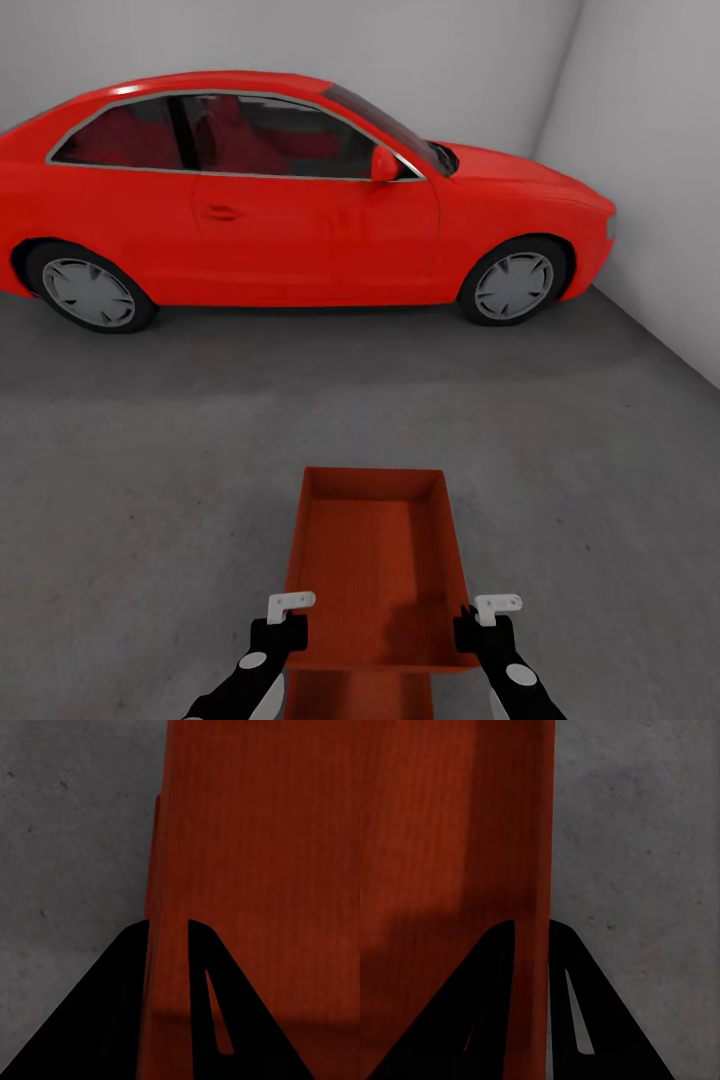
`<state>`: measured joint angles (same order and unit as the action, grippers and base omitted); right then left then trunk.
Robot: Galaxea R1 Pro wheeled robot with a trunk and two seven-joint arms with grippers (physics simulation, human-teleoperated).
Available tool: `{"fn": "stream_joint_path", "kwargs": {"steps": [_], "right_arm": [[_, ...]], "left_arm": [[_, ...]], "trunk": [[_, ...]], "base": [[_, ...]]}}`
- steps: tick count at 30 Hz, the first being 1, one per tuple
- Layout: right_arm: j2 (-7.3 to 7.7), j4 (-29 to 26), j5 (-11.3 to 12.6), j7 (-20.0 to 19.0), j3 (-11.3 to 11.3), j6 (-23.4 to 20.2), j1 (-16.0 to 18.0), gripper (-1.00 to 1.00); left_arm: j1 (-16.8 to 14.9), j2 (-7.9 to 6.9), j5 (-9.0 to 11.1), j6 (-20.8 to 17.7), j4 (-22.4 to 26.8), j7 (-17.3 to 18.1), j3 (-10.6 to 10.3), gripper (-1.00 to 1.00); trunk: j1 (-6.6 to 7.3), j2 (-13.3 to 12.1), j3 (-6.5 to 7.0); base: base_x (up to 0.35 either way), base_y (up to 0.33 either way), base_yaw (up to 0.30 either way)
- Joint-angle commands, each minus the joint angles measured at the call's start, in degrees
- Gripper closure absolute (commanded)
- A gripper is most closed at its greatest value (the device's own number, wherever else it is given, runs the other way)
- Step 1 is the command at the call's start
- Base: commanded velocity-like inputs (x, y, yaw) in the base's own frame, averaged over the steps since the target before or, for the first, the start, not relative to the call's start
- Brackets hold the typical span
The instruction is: Move the two storage containers from the living room to the garage. In the garage, place one container on the floor and stack the other container on top of it (either order is fine).
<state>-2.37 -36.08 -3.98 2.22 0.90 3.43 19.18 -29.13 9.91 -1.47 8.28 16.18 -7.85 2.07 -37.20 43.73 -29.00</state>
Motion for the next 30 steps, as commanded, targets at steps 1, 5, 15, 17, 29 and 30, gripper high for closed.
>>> {"fn": "stream_joint_path", "kwargs": {"steps": [1, 5, 15, 17, 29, 30], "right_arm": [[-0.02, 2.24, -0.32, -0.11, -1.39, 0.14, -0.02, 1.00], [-0.01, 2.24, -0.33, -0.11, -1.35, 0.16, -0.02, 1.00], [-0.03, 2.24, -0.32, -0.10, -1.35, 0.17, -0.02, 1.00], [-0.02, 2.24, -0.32, -0.07, -1.36, 0.17, -0.02, 1.00], [-0.04, 2.24, -0.32, -0.03, -1.34, 0.17, -0.02, 1.00], [-0.03, 2.24, -0.32, -0.03, -1.34, 0.17, -0.02, 1.00]], "left_arm": [[-0.10, 0.09, -0.29, 0.11, 0.62, -0.15, 0.85, 1.00], [-0.13, 0.09, -0.24, 0.23, 0.62, -0.15, 0.91, 1.00], [-0.12, 0.09, -0.22, 0.25, 0.61, -0.15, 0.92, 1.00], [-0.11, 0.09, -0.21, 0.25, 0.61, -0.15, 0.92, 1.00], [-0.12, 0.09, -0.20, 0.25, 0.62, -0.15, 0.94, 1.00], [-0.11, 0.09, -0.20, 0.25, 0.63, -0.15, 0.93, 1.00]], "trunk": [[-0.01, 0.05, -0.05], [-0.01, 0.05, -0.05], [-0.01, 0.05, -0.05], [-0.01, 0.05, -0.05], [-0.01, 0.05, -0.05], [-0.01, 0.05, -0.05]], "base": [[0.000, 0.000, 0.000], [-0.004, 0.000, 0.000], [-0.122, 0.000, 0.000], [-0.004, 0.000, 0.000], [-0.101, 0.000, 0.000], [-0.005, 0.000, 0.000]]}}
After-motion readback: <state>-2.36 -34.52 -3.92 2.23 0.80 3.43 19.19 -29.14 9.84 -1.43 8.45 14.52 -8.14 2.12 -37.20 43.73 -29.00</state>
